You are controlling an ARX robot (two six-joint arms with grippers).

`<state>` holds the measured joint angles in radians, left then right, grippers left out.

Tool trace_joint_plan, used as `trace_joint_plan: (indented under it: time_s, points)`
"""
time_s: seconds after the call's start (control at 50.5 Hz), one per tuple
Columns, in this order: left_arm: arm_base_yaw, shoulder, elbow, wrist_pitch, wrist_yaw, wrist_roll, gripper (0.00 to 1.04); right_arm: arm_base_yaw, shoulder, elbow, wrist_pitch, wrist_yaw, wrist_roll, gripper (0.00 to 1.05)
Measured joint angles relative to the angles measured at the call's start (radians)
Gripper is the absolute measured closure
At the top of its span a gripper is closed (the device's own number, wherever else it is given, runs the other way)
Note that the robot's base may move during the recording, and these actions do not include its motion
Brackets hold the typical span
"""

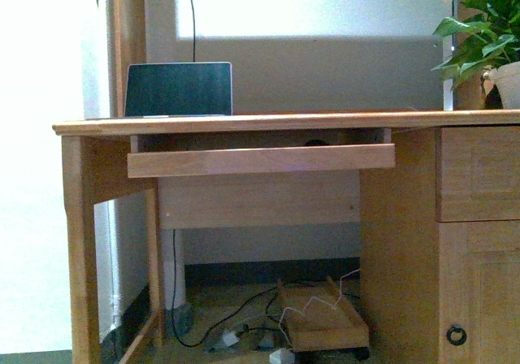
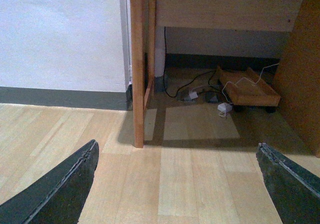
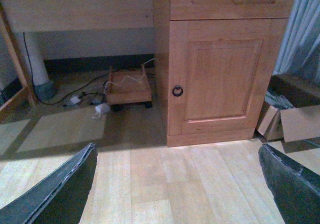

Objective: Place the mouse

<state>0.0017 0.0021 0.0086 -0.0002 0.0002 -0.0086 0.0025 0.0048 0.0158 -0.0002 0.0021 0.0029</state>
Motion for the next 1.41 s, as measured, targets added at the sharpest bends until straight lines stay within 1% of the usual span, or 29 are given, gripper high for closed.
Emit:
trace_joint_plan:
  time_s: [1.405]
  points:
    - [0.0, 0.0, 0.0, 0.0, 0.0, 0.0, 0.08, 0.0, 0.0, 0.0, 0.0, -0.002, 0.0, 0.07]
